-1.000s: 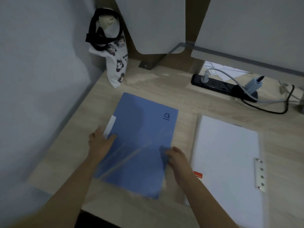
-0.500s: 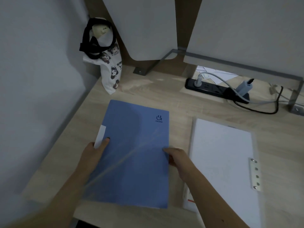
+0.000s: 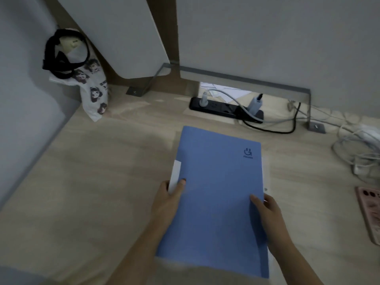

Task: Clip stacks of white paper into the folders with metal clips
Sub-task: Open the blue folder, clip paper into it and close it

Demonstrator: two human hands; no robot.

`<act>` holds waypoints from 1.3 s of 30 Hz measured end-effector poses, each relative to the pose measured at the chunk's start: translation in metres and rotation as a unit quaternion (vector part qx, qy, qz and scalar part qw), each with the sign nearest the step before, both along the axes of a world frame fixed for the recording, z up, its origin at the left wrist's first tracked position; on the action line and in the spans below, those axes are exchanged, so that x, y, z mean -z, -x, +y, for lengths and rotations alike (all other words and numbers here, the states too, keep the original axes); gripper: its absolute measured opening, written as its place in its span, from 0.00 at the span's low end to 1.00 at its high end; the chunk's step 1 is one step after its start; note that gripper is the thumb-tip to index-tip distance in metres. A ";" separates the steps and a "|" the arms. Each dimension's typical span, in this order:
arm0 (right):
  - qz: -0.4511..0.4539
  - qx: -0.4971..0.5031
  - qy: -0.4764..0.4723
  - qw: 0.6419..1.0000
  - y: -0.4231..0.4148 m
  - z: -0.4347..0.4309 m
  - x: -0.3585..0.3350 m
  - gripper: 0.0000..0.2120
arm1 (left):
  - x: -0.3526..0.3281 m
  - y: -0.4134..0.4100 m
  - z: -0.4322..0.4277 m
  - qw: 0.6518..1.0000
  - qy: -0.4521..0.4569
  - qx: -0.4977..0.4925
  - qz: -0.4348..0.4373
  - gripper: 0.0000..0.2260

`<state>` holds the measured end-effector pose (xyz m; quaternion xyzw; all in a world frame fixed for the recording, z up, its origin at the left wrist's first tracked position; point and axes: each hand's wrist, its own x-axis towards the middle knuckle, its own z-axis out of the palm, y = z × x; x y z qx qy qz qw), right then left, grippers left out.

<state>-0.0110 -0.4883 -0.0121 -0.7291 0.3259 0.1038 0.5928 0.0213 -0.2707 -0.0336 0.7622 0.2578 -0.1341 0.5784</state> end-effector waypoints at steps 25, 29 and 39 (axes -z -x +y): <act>0.160 0.023 -0.143 0.976 -0.016 -0.087 0.046 0.16 | 0.035 -0.019 -0.045 0.994 0.041 0.053 0.091 0.27; 0.131 -0.038 -0.179 0.974 -0.016 -0.090 0.034 0.12 | 0.022 -0.006 -0.055 1.000 -0.002 0.002 0.010 0.28; -0.195 -0.054 -0.084 0.976 -0.014 -0.070 -0.023 0.24 | -0.040 -0.005 -0.036 0.967 0.000 0.071 -0.245 0.23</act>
